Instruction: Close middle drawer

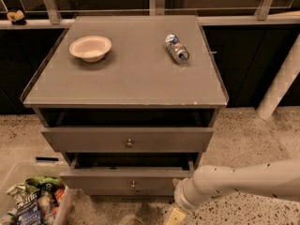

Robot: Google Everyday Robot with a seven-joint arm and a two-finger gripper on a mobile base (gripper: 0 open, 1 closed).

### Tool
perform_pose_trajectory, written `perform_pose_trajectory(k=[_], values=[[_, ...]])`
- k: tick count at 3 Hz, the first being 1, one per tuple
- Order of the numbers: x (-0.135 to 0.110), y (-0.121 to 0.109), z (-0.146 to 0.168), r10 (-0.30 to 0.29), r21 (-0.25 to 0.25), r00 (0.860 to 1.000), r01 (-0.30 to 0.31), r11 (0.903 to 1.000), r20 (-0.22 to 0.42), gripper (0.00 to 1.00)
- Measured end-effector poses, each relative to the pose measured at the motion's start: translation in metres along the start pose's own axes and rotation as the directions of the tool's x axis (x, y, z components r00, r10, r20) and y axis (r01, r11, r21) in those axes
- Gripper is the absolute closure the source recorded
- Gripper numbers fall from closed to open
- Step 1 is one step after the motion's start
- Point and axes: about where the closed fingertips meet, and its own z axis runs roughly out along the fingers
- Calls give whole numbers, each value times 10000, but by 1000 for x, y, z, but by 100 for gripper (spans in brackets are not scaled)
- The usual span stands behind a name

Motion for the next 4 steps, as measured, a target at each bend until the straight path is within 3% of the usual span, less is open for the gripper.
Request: perform_pose_trajectory(k=[1,3,4], values=[[-1,1,3,-22,0,9999,22,10000,-112,0],[0,-32,22,174,-83,9995,-176,9998,-266,0],[-10,-60,25,431,403,9991,-428,9983,-58,0]])
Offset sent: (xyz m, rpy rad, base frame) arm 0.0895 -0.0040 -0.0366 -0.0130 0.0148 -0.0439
